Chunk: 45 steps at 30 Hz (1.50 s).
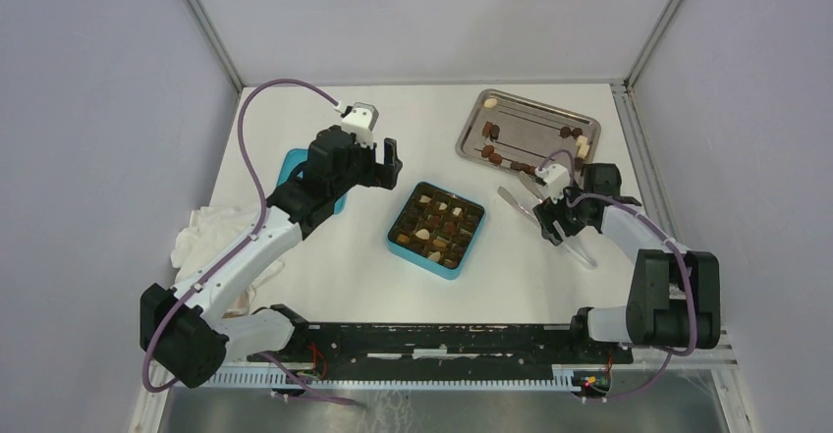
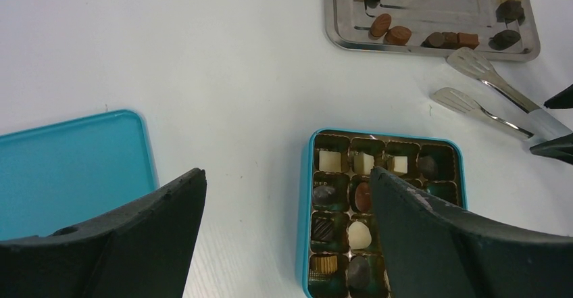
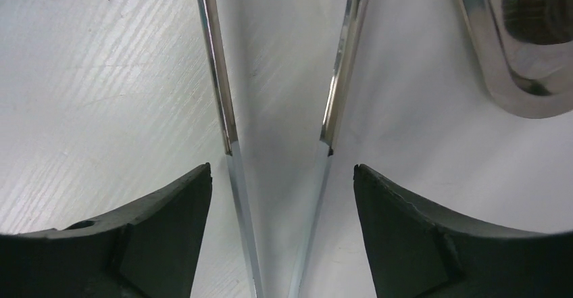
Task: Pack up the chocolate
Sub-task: Place the clamp at the center of the board, then pick up the box lid from the center of the board.
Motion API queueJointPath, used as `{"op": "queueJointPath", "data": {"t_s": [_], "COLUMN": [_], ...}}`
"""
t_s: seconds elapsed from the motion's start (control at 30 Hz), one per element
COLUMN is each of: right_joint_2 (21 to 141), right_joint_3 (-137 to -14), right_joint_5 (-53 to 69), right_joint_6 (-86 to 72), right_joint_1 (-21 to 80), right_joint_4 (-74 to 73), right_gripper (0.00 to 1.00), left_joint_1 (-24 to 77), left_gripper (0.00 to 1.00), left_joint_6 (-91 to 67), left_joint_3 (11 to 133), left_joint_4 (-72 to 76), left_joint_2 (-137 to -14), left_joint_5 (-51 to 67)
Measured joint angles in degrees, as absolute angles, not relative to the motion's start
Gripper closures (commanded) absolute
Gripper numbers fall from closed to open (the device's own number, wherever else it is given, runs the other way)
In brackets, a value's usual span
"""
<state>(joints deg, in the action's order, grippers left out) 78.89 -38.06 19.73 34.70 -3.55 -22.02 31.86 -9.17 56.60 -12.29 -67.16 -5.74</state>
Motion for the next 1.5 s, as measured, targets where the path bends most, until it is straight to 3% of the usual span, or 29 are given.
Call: {"op": "queueJointPath", "data": {"t_s": [0.27,0.37,0.53,0.7,0.87,1.07,1.5], "right_joint_2": [68.55,62.15,55.24,56.16,59.83,62.28,61.3], "right_joint_3": [-38.15,-38.13,-39.72,-38.83,-34.0,-33.23,-33.23], "right_joint_5": [25.3,29.63,40.66,55.11,59.22,59.44,59.4], "right_joint_6": [34.81,34.89,33.89,24.43,20.53,18.7,17.98], "right_joint_1": [-7.18,-7.62,-7.62,-7.49,-7.14,-5.23,-4.93], "right_joint_4": [-21.93,-20.82,-16.14,-4.29,-0.97,-1.28,-0.93], "right_gripper": [0.15,0.02,0.02,0.02,0.04,0.04,0.03], "left_joint_1": [31.55,30.46,25.76,21.96,19.16,15.81,14.0], "left_gripper": [0.05,0.04,0.05,0.3,0.5,0.59,0.61], "left_joint_6": [-9.17,-9.17,-9.17,-9.13,-8.62,-8.49,-8.47], "left_joint_3": [56.6,56.6,59.05,63.9,68.42,73.78,74.41], "left_joint_4": [-12.23,-12.34,-15.29,-20.08,-25.63,-29.34,-31.64], "left_joint_2": [-69.73,-71.83,-78.81,-88.47,-96.9,-104.86,-109.16], "left_joint_5": [-6.68,-7.31,-7.44,-10.31,-13.96,-14.55,-9.17]}}
